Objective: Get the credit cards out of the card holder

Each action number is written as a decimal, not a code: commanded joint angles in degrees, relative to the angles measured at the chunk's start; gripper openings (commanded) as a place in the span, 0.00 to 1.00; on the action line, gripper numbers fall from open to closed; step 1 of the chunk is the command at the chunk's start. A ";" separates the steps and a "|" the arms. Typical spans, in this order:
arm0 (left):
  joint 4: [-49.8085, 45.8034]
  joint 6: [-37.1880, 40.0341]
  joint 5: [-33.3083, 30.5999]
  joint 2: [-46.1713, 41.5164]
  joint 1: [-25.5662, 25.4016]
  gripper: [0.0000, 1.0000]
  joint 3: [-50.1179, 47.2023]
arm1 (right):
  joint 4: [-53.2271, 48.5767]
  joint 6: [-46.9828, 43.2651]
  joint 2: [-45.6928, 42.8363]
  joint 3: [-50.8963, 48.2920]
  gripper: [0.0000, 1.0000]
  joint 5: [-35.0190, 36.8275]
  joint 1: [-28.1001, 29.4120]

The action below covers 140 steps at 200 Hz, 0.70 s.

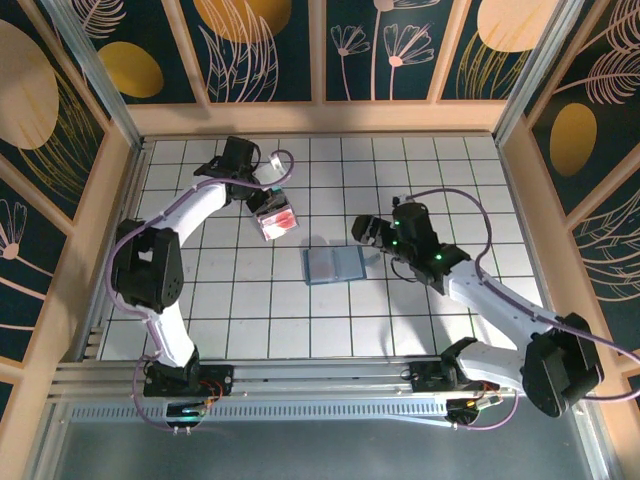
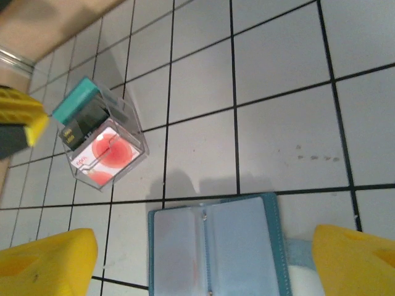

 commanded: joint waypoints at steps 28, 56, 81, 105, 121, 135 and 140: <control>9.06 -14.23 -0.42 -11.92 0.39 0.41 -6.53 | -6.98 -4.22 8.93 8.29 0.72 9.16 7.69; 14.03 -23.88 -3.31 -17.69 0.36 0.70 -11.24 | -7.53 -5.21 13.75 10.98 0.61 9.01 10.89; 18.25 -33.71 -7.76 -22.64 0.38 0.99 -16.01 | -8.30 -5.70 17.49 12.98 0.54 8.28 12.82; 22.52 -43.41 -12.21 -27.70 0.37 0.99 -22.33 | -9.84 -6.06 21.00 15.02 0.47 8.11 14.78; 25.25 -49.53 -14.90 -31.04 0.36 0.99 -27.45 | -10.91 -6.27 23.21 16.12 0.46 8.32 16.04; 27.55 -54.50 -16.68 -33.83 0.38 0.99 -32.31 | -12.19 -6.52 25.16 17.30 0.45 9.00 17.19; 28.35 -56.31 -17.43 -34.99 0.41 0.99 -33.80 | -12.66 -6.67 25.98 17.75 0.45 9.20 17.55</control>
